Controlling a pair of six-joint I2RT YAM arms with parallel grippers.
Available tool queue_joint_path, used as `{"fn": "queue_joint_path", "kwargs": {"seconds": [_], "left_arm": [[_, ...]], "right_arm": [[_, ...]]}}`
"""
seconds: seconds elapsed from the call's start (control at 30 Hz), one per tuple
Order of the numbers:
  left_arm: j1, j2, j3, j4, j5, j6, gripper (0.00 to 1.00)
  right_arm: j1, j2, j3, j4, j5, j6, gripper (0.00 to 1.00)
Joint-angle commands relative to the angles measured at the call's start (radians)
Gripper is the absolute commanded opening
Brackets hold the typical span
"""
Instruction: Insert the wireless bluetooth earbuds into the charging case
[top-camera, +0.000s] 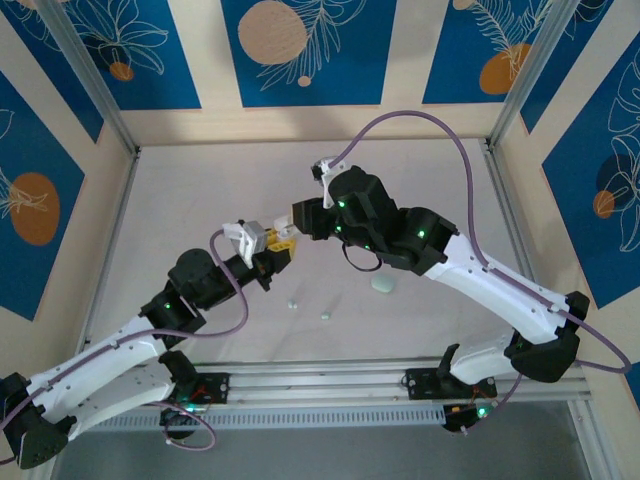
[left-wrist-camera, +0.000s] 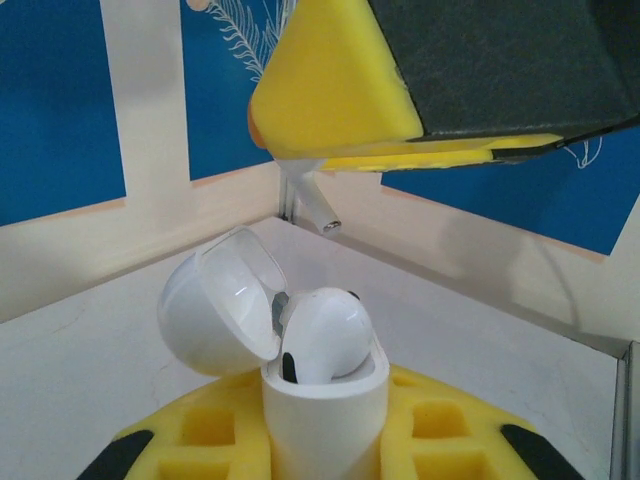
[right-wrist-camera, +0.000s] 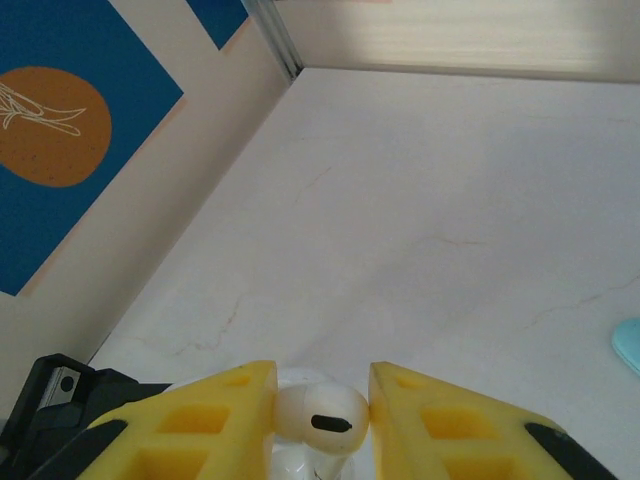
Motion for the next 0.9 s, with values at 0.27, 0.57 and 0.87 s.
{"fn": "queue_joint_path", "kwargs": {"seconds": [0.27, 0.57, 0.87], "left_arm": [[-0.004, -0.002, 0.03, 0.09, 0.021, -0.05, 0.19], [-0.004, 0.001, 0.033, 0.073, 0.017, -0.04, 0.19], [-0.005, 0.014, 0.039, 0.104, 0.026, -0.073, 0.19]], "right_arm": [[0.015, -0.019, -0.076, 0.081, -0.032, -0.056, 0.3], [0.007, -0.075, -0.093, 0.123, -0.005, -0.029, 0.29], [-0.016, -0.113, -0.177, 0.27, -0.101, -0.012, 0.28]]}}
